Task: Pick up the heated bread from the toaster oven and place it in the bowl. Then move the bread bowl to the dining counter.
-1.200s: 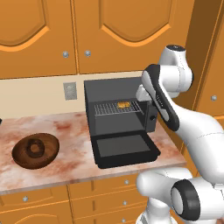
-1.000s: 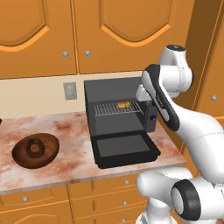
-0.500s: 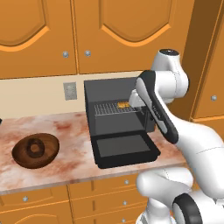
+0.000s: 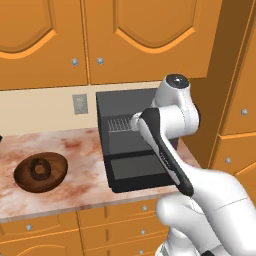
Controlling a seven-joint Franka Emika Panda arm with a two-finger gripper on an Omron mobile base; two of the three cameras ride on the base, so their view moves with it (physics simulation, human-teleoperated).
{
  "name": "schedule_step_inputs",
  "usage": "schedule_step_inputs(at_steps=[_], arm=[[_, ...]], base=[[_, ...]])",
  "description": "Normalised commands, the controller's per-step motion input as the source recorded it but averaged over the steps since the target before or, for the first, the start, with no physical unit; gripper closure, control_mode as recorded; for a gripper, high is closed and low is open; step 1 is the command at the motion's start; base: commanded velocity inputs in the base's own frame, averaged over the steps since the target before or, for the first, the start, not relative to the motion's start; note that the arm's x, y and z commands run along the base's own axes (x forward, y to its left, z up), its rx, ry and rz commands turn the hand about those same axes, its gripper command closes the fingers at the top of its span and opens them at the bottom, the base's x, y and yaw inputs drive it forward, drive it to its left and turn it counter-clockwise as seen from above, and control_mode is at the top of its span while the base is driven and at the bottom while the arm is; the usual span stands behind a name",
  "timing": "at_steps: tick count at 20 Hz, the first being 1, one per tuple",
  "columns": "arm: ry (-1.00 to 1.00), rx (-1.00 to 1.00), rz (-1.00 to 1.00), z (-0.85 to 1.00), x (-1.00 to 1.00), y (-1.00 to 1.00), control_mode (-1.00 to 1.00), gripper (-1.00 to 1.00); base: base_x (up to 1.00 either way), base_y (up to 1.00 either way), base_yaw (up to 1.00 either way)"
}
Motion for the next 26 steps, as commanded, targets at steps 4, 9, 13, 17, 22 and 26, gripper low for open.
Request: schedule_step_inputs(at_steps=[4,9,13,17,22,26], arm=[[-0.24,0.0,-0.07,-0.36,0.0,0.19,-1.0,-1.0],[-0.14,-0.03,-0.05,-0.48,0.01,0.02,-1.0,-1.0],[-0.25,-0.01,-0.06,-0.31,0.13,0.02,-1.0,-1.0],[-0.24,0.0,-0.07,-0.12,0.37,0.0,-1.0,-1.0],[-0.2,-0.02,-0.04,-0.18,0.47,0.04,-1.0,-1.0],[-0.21,0.0,-0.04,-0.01,0.45,0.0,-1.0,-1.0]], base=[[0.0,0.0,0.0],[0.0,0.0,0.0],[0.0,0.0,0.0],[0.0,0.0,0.0],[0.0,0.0,0.0],[0.0,0.0,0.0]])
